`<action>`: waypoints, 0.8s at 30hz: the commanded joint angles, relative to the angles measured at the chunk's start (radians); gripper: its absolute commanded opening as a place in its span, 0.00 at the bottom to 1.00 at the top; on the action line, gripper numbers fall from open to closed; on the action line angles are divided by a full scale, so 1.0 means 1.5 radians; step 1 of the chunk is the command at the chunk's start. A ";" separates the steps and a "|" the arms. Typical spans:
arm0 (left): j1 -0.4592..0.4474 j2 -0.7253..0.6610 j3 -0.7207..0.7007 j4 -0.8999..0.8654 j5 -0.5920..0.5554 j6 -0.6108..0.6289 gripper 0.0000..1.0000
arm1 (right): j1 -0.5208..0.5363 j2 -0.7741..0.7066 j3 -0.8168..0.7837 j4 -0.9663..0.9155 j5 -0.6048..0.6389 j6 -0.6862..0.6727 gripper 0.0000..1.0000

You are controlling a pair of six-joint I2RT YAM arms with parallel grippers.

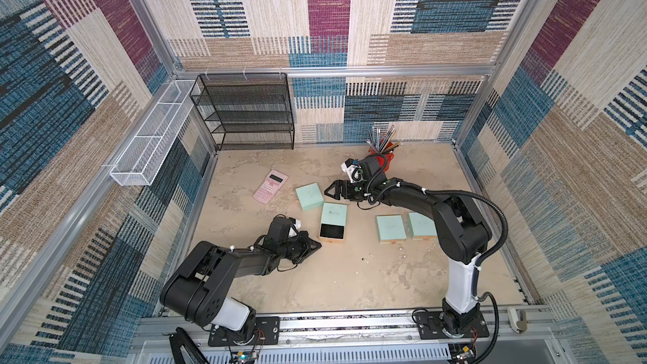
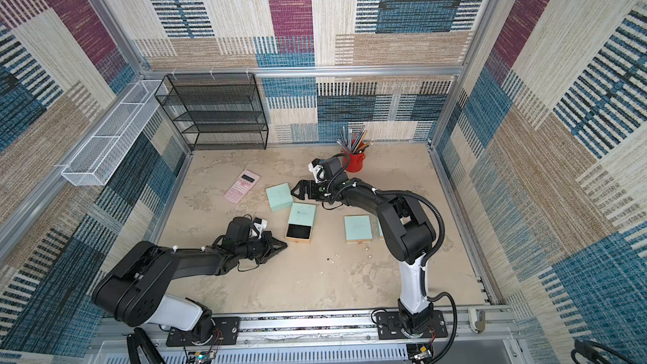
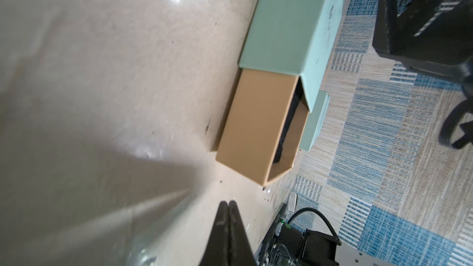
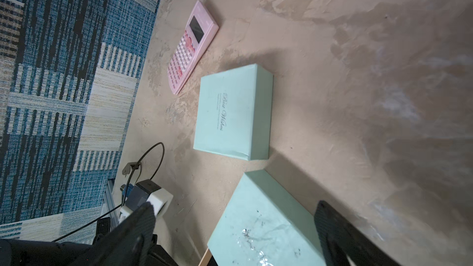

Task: Take out the earrings from the drawer-style jewelry box
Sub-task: Close the drawer of the jewelry box.

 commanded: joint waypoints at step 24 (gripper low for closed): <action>-0.026 0.165 0.041 0.292 -0.025 -0.068 0.00 | 0.000 0.039 -0.001 0.027 -0.125 0.006 0.99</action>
